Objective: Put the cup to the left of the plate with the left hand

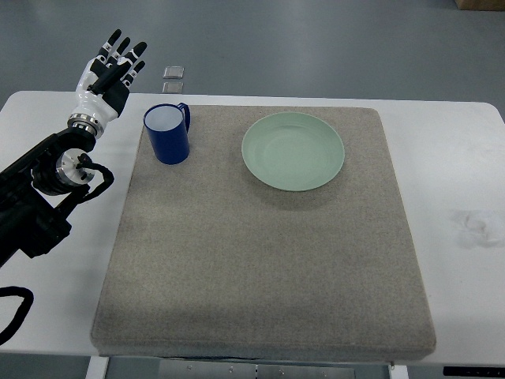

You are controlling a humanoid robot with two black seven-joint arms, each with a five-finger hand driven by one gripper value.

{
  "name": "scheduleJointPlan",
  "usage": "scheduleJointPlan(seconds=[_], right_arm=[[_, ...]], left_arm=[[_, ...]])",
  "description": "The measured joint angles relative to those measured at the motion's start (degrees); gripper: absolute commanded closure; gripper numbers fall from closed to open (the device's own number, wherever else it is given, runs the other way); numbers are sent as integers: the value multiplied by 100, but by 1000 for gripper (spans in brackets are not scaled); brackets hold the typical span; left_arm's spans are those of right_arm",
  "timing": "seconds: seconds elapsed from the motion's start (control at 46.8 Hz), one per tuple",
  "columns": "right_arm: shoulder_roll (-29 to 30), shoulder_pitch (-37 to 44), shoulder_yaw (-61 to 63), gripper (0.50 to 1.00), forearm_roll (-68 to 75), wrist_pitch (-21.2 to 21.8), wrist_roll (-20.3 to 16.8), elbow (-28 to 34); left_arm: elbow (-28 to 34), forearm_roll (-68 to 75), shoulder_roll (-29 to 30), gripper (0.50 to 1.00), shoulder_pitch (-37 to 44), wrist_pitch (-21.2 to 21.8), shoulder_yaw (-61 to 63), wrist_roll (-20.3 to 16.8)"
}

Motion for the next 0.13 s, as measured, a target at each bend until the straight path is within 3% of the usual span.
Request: scheduleJointPlan(seconds=[0.128], right_arm=[[0,0,6,568,0,-1,0,0]], left_arm=[[4,1,-64,504,-8,-30,0,-7]])
